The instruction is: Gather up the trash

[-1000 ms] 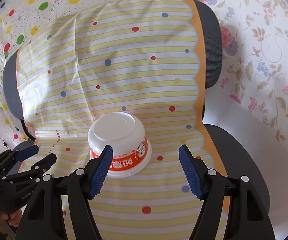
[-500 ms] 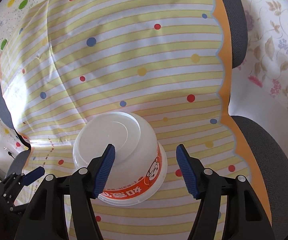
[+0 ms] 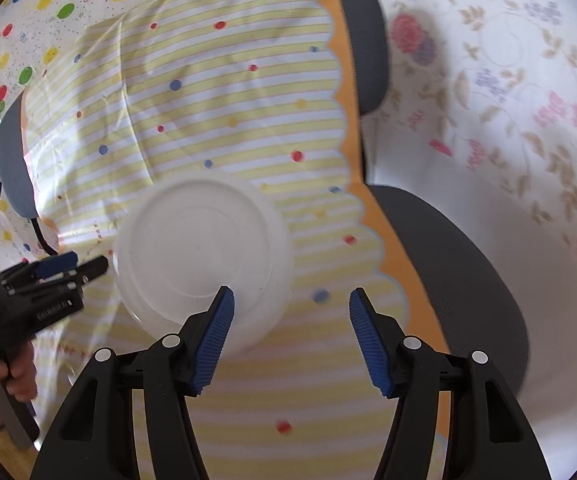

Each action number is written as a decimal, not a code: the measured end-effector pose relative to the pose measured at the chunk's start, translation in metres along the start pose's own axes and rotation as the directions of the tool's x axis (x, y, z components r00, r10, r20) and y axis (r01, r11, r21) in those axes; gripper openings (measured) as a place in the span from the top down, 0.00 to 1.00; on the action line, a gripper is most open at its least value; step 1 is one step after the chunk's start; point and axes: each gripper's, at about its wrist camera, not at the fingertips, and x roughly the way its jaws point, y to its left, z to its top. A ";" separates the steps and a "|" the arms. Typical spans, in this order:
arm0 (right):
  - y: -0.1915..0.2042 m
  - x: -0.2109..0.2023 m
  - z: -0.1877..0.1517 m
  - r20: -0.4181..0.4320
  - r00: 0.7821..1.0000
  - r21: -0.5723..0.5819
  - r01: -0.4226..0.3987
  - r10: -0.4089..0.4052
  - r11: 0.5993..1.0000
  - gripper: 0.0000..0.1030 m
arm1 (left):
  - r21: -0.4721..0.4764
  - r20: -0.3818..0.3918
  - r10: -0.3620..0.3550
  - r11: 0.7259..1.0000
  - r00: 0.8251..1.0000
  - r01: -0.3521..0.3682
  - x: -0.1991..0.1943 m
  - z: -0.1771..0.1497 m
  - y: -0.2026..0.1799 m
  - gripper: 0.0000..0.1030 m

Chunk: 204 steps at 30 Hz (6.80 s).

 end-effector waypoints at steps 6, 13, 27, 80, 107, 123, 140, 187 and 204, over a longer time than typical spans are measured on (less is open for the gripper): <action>-0.031 -0.006 -0.029 -0.086 0.996 0.052 0.040 -0.035 0.998 0.56 | 0.030 0.011 -0.019 0.999 1.000 0.018 -0.020 -0.010 -0.022 0.42; -0.029 -0.052 -0.042 -0.038 0.999 -0.033 0.022 -0.023 0.999 0.55 | 0.076 0.024 -0.037 0.996 0.999 0.035 -0.037 -0.016 -0.048 0.42; -0.064 -0.076 -0.054 0.015 0.999 0.063 0.031 -0.032 0.998 0.53 | 0.142 0.026 -0.031 0.990 0.999 0.027 -0.047 -0.023 -0.086 0.42; -0.162 -0.251 -0.187 0.052 0.921 0.364 0.342 -0.386 0.866 0.94 | 0.344 0.074 -0.337 0.892 0.939 0.293 -0.152 -0.090 -0.231 0.42; -0.151 -0.278 -0.239 -0.072 0.931 0.318 0.361 -0.358 0.876 0.51 | 0.423 -0.039 -0.333 0.849 0.942 0.317 -0.184 -0.158 -0.245 0.31; -0.094 -0.299 -0.235 -0.082 0.961 0.224 0.278 -0.266 0.934 0.18 | 0.404 -0.023 -0.297 0.871 0.954 0.281 -0.216 -0.178 -0.226 0.07; -0.089 -0.297 -0.234 -0.086 0.959 0.220 0.284 -0.271 0.933 0.18 | 0.379 0.006 -0.269 0.892 0.963 0.247 -0.219 -0.172 -0.214 0.07; -0.095 -0.286 -0.230 -0.090 0.960 0.210 0.280 -0.266 0.937 0.17 | 0.358 0.006 -0.261 0.902 0.965 0.242 -0.215 -0.167 -0.197 0.07; -0.094 -0.286 -0.231 -0.092 0.960 0.212 0.278 -0.265 0.937 0.17 | 0.357 0.000 -0.264 0.901 0.964 0.247 -0.213 -0.166 -0.193 0.07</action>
